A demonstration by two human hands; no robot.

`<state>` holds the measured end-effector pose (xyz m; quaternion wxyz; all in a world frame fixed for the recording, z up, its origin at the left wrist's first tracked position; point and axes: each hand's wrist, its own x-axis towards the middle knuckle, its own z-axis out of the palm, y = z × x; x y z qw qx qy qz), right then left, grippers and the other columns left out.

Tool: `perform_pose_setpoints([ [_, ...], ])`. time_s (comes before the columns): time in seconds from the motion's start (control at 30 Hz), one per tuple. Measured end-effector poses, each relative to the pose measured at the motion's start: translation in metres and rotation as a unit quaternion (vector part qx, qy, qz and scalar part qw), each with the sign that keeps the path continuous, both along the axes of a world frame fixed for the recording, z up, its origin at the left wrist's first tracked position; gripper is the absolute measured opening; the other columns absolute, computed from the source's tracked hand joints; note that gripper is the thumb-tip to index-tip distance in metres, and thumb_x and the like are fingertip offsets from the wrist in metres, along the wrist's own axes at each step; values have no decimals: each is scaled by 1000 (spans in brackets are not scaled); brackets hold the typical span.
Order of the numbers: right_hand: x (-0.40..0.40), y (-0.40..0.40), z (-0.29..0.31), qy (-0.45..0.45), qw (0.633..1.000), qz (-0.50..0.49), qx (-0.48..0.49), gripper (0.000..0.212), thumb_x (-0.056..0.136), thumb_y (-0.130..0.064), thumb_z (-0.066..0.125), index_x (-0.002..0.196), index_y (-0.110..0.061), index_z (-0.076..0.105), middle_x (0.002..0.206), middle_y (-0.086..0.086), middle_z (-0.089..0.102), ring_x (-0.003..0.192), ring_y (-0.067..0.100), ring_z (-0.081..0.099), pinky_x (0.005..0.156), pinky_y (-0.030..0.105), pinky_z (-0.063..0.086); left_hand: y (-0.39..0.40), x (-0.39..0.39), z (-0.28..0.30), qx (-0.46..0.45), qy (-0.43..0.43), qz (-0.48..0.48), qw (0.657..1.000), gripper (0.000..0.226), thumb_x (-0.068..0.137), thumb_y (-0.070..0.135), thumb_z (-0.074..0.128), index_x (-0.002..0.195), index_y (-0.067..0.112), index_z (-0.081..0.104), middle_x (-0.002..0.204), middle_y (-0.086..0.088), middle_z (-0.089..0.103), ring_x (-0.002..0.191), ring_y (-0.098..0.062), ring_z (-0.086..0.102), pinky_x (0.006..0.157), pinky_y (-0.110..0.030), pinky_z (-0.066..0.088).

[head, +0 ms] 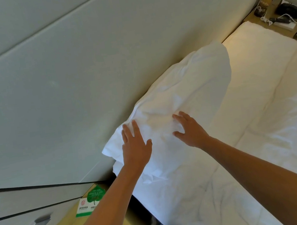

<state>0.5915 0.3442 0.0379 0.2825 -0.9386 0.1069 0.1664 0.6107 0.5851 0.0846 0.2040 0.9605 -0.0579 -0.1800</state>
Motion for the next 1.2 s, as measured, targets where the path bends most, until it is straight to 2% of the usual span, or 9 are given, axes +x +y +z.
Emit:
perform_pose_setpoints([
  [0.1, -12, 7, 0, 19, 1000, -3, -6, 76, 100, -43, 64, 165, -27, 28, 174, 4, 20, 157, 29, 29, 122, 44, 34, 10, -2, -8, 61, 22, -42, 997, 85, 102, 49, 49, 165, 23, -2, 171, -19, -1, 158, -37, 6, 116, -53, 39],
  [0.2, -35, 5, 0, 31, 999, -13, -11, 73, 101, -42, 62, 164, -24, 30, 170, 5, 33, 154, 29, 36, 121, 43, 36, 14, -3, -13, 79, 27, -63, 995, 83, 102, 50, 47, 165, 22, -1, 171, -19, 2, 158, -37, 9, 117, -53, 38],
  [0.37, -96, -11, 8, 74, 996, -48, -31, 71, 103, -45, 57, 165, -24, 29, 165, 4, 41, 150, 27, 41, 119, 44, 38, 2, -18, -11, 103, 20, -86, 991, 82, 102, 52, 47, 165, 20, 6, 170, -24, 1, 157, -39, 5, 119, -58, 29],
  [0.6, -235, -46, 41, 84, 983, -158, -33, 64, 104, -48, 56, 161, -27, 35, 160, 4, 48, 147, 26, 45, 116, 43, 40, -45, -84, 5, 4, 57, -149, 987, 73, 103, 47, 49, 162, 17, 21, 170, -19, 9, 158, -34, 8, 122, -49, 27],
  [0.77, -379, -64, 64, 58, 957, -285, -14, 57, 103, -51, 57, 154, -27, 45, 151, 1, 57, 139, 23, 53, 112, 41, 45, -105, -192, 18, -66, 72, -257, 961, 59, 103, 41, 54, 155, 15, 41, 163, -10, 37, 151, -26, 34, 121, -41, 31],
  [0.87, -484, -64, 70, 29, 922, -387, 13, 51, 102, -51, 60, 146, -27, 54, 144, -2, 62, 135, 20, 57, 110, 37, 45, -139, -282, 22, -94, 103, -323, 936, 48, 102, 41, 58, 144, 19, 55, 150, -4, 53, 138, -23, 51, 111, -34, 38],
  [1.0, -643, -42, 66, -15, 849, -525, 57, 43, 101, -49, 63, 136, -26, 63, 133, -4, 68, 124, 16, 64, 107, 33, 49, -175, -421, 19, -106, 167, -404, 893, 34, 101, 37, 61, 130, 22, 65, 135, -2, 64, 125, -21, 61, 106, -35, 47],
  [1.13, -800, 7, 53, -51, 748, -651, 113, 32, 100, -51, 64, 124, -30, 67, 120, -11, 72, 110, 8, 68, 97, 27, 54, -197, -563, 15, -96, 230, -473, 845, 26, 102, 33, 61, 122, 19, 69, 126, 0, 70, 107, -14, 64, 93, -26, 48],
  [1.2, -868, 35, 46, -67, 680, -716, 141, 20, 99, -47, 67, 113, -33, 69, 110, -12, 74, 103, 6, 69, 85, 19, 52, -205, -629, 15, -81, 253, -507, 820, 20, 103, 29, 59, 117, 19, 70, 119, 0, 71, 104, -16, 66, 92, -27, 48],
])
